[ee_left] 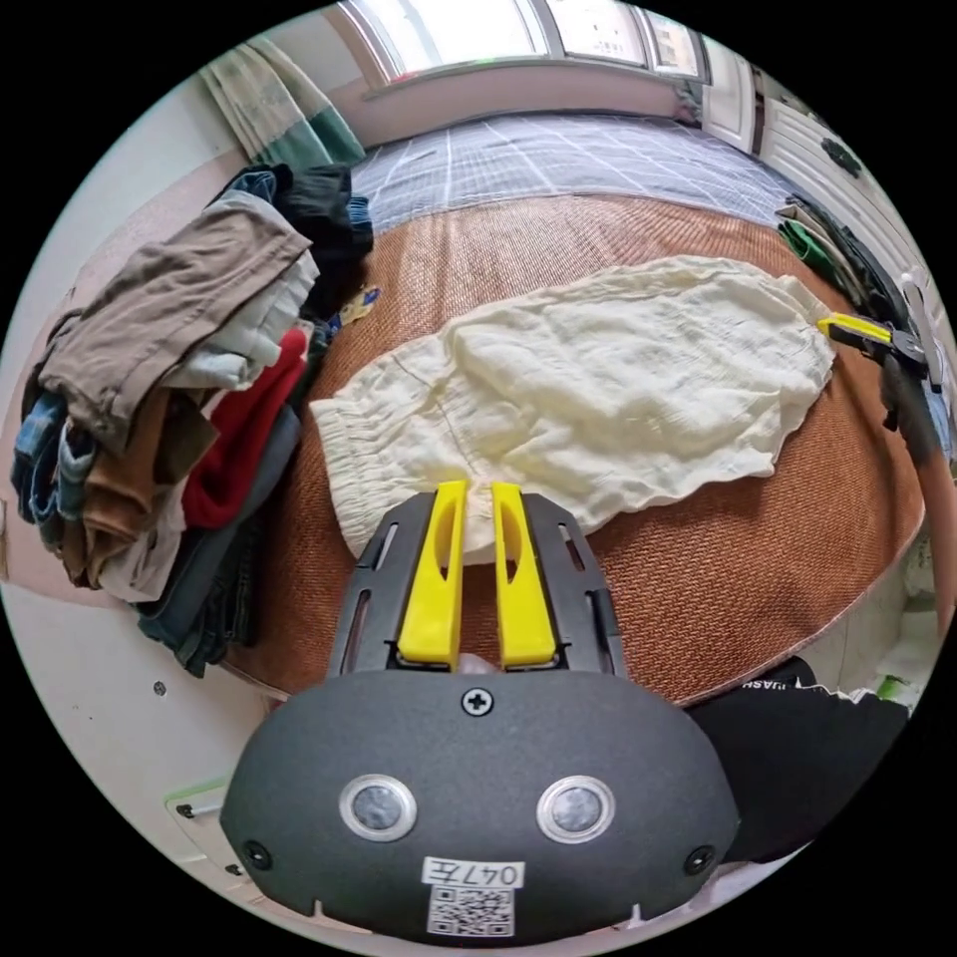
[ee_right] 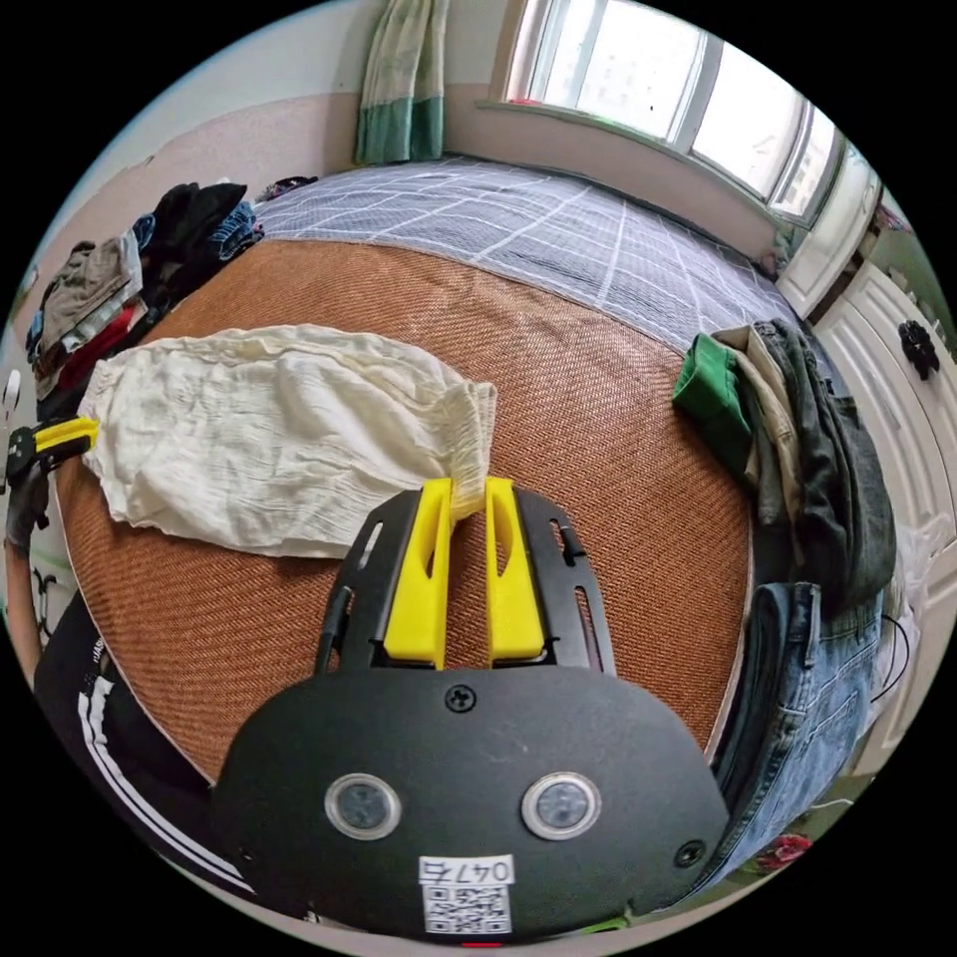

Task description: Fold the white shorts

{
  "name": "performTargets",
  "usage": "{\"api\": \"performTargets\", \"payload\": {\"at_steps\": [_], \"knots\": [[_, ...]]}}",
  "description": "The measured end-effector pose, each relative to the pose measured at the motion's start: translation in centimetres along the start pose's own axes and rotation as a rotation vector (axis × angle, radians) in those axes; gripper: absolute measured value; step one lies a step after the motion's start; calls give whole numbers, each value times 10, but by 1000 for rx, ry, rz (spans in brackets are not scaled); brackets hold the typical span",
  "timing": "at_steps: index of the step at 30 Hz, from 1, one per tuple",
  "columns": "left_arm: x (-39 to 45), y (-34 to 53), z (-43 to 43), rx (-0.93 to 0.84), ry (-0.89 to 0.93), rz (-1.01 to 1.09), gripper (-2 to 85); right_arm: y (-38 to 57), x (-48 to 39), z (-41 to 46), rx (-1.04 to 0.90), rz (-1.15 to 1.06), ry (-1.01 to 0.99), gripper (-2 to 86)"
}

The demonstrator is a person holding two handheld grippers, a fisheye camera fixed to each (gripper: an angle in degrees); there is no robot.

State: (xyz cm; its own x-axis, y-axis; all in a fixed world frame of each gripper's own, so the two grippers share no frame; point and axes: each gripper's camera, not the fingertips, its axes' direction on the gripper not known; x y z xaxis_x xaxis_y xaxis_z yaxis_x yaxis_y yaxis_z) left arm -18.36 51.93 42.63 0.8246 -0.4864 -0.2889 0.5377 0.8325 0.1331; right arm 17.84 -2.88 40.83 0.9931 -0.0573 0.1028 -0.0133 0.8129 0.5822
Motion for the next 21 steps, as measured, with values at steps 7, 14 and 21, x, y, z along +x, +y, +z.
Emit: {"api": "performTargets", "payload": {"at_steps": [7, 14, 21], "knots": [[105, 10, -62, 75, 303, 181, 64, 63, 108, -84, 35, 178, 19, -1], [117, 38, -128, 200, 249, 21, 65, 113, 164, -99, -23, 291, -43, 0], [83, 80, -162, 288, 295, -228, 59, 125, 170, -81, 33, 282, -228, 0]]}}
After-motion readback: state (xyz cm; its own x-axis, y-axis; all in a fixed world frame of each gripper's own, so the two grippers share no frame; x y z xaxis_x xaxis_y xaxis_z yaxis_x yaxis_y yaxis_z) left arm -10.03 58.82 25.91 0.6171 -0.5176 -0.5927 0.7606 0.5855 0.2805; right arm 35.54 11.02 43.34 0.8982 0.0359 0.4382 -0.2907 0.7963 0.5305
